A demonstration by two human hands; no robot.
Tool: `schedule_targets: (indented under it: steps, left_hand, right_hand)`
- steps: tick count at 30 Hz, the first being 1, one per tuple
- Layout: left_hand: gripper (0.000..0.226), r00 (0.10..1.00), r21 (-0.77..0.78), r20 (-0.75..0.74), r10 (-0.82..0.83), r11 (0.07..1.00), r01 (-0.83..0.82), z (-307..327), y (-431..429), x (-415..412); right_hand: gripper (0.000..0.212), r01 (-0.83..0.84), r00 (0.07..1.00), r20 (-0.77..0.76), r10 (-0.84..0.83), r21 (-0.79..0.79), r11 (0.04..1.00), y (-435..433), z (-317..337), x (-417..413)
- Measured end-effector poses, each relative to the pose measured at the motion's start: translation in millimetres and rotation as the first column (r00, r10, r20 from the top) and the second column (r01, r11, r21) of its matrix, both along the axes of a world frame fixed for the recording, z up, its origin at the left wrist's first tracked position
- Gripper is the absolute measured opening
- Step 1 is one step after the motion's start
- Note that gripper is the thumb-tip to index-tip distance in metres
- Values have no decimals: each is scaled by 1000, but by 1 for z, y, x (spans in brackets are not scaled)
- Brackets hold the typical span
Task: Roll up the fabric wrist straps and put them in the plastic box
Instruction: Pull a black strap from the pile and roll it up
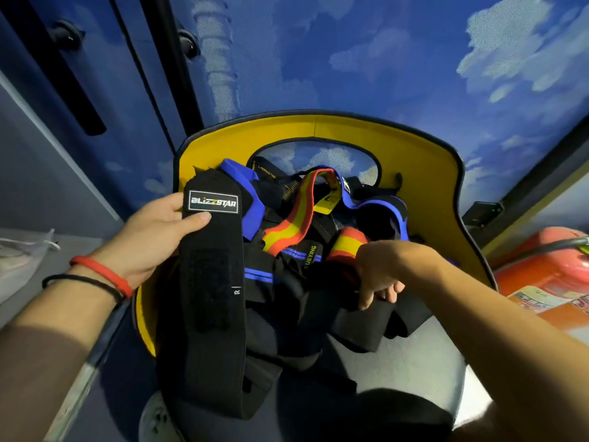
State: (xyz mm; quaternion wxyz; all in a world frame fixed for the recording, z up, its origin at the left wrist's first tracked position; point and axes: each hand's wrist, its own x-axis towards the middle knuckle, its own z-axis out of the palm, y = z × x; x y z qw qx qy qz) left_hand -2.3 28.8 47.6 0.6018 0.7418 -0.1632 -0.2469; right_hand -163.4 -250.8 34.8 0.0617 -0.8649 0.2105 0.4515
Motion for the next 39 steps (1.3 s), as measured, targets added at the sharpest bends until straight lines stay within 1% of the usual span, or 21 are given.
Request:
schedule_targets:
  steps: [1,3,5,7,9,12,14,15,16,18,19,20,21,23,32,34,35,36,37,38,39]
  left_hand:
    - [25,1000,1,2,2,1000,-2,1,0,-1]
    - [24,1000,8,4,2,1000,-2,2,0,-2]
    - [26,1000,17,6,-6,1000,6,4,-1,-2]
    - [28,1000,13,-4,-13,1000,13,3,-1,-3]
    - [30,1000,14,-16,-23,1000,24,3,-2,-3]
    - [30,1000,17,-12,-23,1000,23,4,-2,-4]
    - [29,1000,15,-11,-22,1000,23,6,-1,-5]
    - [29,1000,16,-12,-24,1000,25,6,-1,-5]
    - [29,1000,21,-11,-25,999,26,6,0,-5]
    - [28,1000,23,-12,-28,999,28,5,1,-4]
    - [28,999,21,-12,-31,999,31,5,2,-4]
    - [29,999,21,-9,-33,999,34,5,2,-4]
    - [29,999,21,-8,-34,999,34,5,2,-4]
    - [30,999,24,-10,-33,999,34,6,2,-5]
    - [31,999,47,-18,-37,998,38,8,1,-7]
    - [32,999,54,-18,-42,998,43,8,1,-7]
    - [32,999,56,-18,-40,998,41,7,2,-6]
    - [33,999,60,-18,-38,997,39,7,2,-6]
    - [33,999,62,-20,-35,997,36,7,2,-6]
    - [33,999,65,-20,-34,997,35,7,1,-6]
    - [34,999,70,-19,-35,997,36,7,1,-6]
  right_hand:
    - [32,-33,999,31,33,-9,999,4,2,2]
    - [31,-68,963,259,71,-20,997,15,6,8]
    - [50,5,854,519,-41,71,997,34,6,9]
    - [65,-1,838,544,-51,94,996,60,-5,7]
    - [71,-30,862,506,9,33,999,86,-27,4]
    - [40,54,764,635,-112,109,993,94,-48,8]
    - [26,92,639,700,-319,342,935,85,-50,14]
    - [21,107,557,677,-481,516,850,81,-47,15]
    - [16,117,463,581,-669,709,696,78,-43,16]
    - [17,85,303,192,-934,970,228,71,-30,13]
    - [23,48,283,-30,-959,999,-17,66,-25,13]
    - [30,12,303,-187,-934,981,-193,62,-21,13]
    - [36,-13,342,-267,-901,958,-288,58,-18,14]
    - [40,-54,406,-301,-863,935,-351,52,-12,16]
    - [44,-98,395,-306,-866,923,-371,58,-12,22]
    - [38,-98,353,-306,-884,927,-361,64,-14,26]
    - [32,-90,316,-246,-916,954,-287,68,-17,28]
    - [28,-68,280,-67,-958,994,-90,73,-22,29]
    - [26,-20,281,249,-927,967,254,78,-29,29]
    - [29,14,344,548,-763,809,587,84,-40,29]
    - [37,21,445,724,-527,580,814,90,-53,28]
